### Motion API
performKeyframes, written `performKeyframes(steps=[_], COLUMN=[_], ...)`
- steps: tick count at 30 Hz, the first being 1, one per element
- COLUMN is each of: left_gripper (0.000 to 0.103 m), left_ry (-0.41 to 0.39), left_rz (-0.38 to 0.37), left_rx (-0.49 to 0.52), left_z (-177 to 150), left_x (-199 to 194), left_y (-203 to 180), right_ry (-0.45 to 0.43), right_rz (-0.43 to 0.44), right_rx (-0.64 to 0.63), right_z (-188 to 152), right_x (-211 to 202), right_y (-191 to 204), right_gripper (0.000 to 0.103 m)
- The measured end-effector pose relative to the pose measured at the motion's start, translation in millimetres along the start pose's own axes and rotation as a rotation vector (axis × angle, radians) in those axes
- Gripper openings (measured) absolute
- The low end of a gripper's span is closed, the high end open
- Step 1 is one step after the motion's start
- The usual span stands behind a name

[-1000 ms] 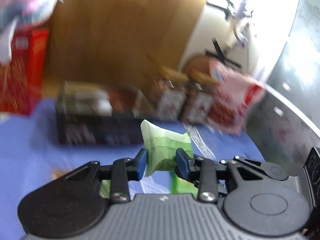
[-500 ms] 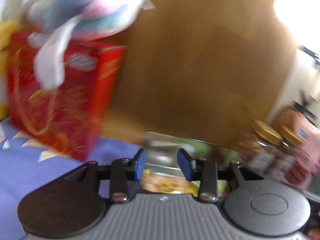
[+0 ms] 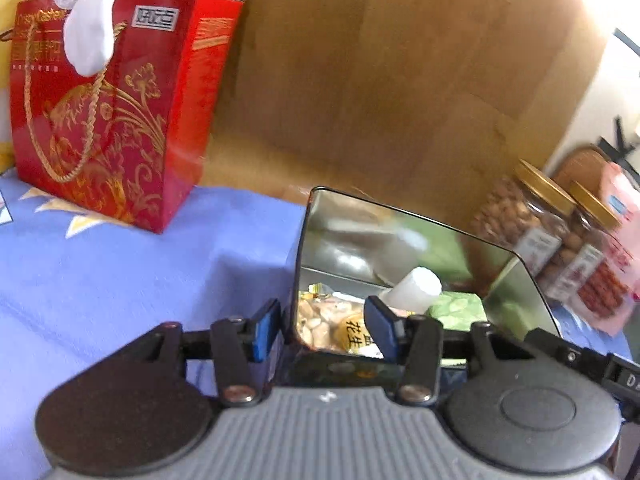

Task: Organize snacks
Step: 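Lower the green packet into the tin and open the left tool, then grasp the clear sunflower-seed bag with the right tool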

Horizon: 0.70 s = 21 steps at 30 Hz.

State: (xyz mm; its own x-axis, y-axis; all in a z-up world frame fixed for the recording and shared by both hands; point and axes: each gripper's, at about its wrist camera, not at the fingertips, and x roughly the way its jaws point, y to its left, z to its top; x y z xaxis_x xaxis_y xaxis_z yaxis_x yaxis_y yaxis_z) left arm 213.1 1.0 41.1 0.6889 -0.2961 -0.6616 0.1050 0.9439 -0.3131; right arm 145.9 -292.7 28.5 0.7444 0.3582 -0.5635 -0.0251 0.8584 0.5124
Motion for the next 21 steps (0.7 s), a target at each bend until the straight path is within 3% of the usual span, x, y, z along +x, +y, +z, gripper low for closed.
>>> performKeyframes(steps=[2, 4, 6, 11, 13, 17, 21], left_gripper=[0.045, 0.047, 0.048, 0.048, 0.048, 0.048, 0.048], left_ry=[0.002, -0.054, -0.098, -0.09, -0.089, -0.104, -0.097], left_rz=[-0.046, -0.063, -0.069, -0.031, -0.013, -0.032, -0.084], left_rx=[-0.039, -0.069, -0.097, -0.093, -0.066, -0.058, -0.082], left_z=[-1.7, -9.3, -25.4, -75.7, -90.6, -103.9, -109.6], left_x=[-11.8, -38.1, -65.8, -88.9, -86.8, -78.2, -69.1], left_y=[10.1, 27.8, 46.1, 62.8, 59.8, 64.9, 73.3], right_ry=[-0.041, -0.135, -0.159, 0.048, 0.119, 0.221, 0.265], right_rz=[-0.011, -0.053, -0.02, 0.163, 0.21, 0.243, 0.21], right_rx=[0.007, -0.037, -0.063, -0.156, -0.135, -0.07, -0.057], right_z=[-3.0, -8.3, -20.9, -65.4, -73.0, -78.5, -81.4], right_x=[-15.1, -32.2, -50.3, -38.3, -22.4, 2.7, 19.5], right_y=[-3.2, 8.5, 13.9, 47.9, 60.2, 73.9, 86.9], right_gripper=[0.055, 0.055, 0.055, 0.054, 0.053, 0.047, 0.045])
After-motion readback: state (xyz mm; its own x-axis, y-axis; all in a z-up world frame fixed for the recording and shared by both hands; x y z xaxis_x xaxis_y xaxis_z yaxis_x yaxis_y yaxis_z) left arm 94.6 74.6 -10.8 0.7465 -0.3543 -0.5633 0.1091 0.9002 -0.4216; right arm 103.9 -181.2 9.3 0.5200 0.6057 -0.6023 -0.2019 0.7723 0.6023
